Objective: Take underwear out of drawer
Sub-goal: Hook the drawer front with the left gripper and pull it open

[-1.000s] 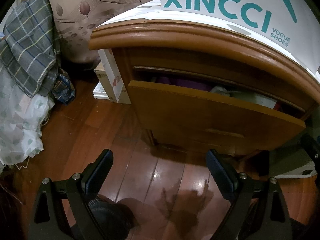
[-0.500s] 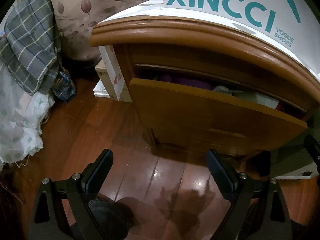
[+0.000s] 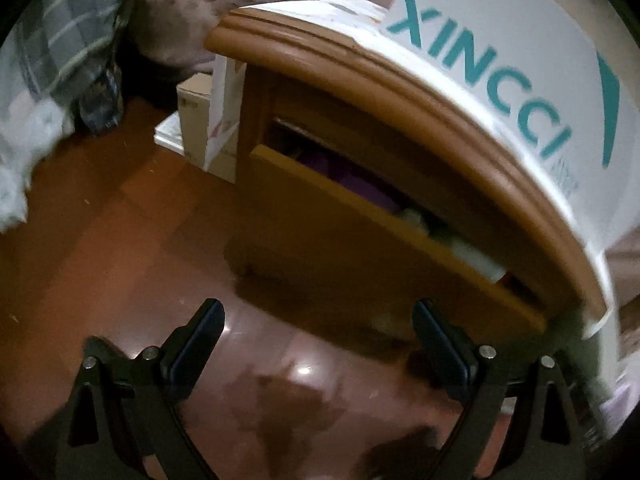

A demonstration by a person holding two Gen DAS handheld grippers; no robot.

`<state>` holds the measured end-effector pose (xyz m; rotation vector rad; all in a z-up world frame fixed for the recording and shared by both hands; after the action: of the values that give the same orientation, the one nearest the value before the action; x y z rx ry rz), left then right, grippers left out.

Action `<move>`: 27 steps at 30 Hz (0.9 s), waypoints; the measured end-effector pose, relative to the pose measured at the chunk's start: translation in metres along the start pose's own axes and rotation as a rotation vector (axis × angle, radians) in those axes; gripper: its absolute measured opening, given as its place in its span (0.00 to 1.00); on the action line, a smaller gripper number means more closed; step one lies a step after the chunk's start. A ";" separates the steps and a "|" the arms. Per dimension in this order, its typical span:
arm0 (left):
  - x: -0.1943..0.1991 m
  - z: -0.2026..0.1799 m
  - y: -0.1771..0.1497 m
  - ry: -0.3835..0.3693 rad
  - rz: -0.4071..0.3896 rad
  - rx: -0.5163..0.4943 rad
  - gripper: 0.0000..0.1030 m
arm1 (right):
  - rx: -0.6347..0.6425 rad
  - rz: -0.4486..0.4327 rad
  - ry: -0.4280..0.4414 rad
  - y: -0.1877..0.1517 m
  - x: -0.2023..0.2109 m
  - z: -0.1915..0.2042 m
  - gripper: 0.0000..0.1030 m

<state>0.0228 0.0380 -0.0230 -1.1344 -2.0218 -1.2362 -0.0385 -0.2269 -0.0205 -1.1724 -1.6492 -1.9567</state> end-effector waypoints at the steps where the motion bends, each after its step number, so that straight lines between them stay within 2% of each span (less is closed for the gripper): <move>1: -0.003 -0.001 0.001 -0.014 -0.009 0.026 0.93 | -0.008 0.005 0.004 0.000 0.000 -0.002 0.86; 7: -0.028 0.013 0.009 -0.107 -0.054 0.247 0.93 | -0.047 0.024 0.016 0.003 0.000 -0.012 0.86; 10: -0.044 0.024 0.012 -0.130 -0.062 0.359 0.93 | -0.044 0.032 0.008 0.004 -0.002 -0.014 0.86; 13: -0.056 0.029 0.016 -0.150 -0.050 0.424 0.93 | -0.052 0.051 0.007 0.004 -0.006 -0.017 0.86; 15: -0.062 0.031 0.017 -0.174 -0.048 0.455 0.93 | -0.063 0.063 0.012 0.004 -0.008 -0.019 0.86; 19: -0.073 0.032 0.019 -0.163 -0.031 0.481 0.95 | -0.062 0.076 0.017 0.004 -0.010 -0.019 0.86; 27: -0.079 0.033 0.015 -0.181 -0.087 0.500 1.00 | -0.081 0.105 0.017 0.003 -0.015 -0.024 0.86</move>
<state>0.0769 0.0397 -0.0906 -0.9426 -2.3551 -0.6173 -0.0358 -0.2539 -0.0295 -1.2417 -1.4816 -1.9788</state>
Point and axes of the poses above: each gripper's, at about its wrist camera, not at the fingertips, and x roughly against the way its jaws point, z to its left, y to its top, the point moved 1 cm from there along -x, roughly the way its jaws point, and after that the axes turned 8 degrees about -y, right-handed, at the moved point
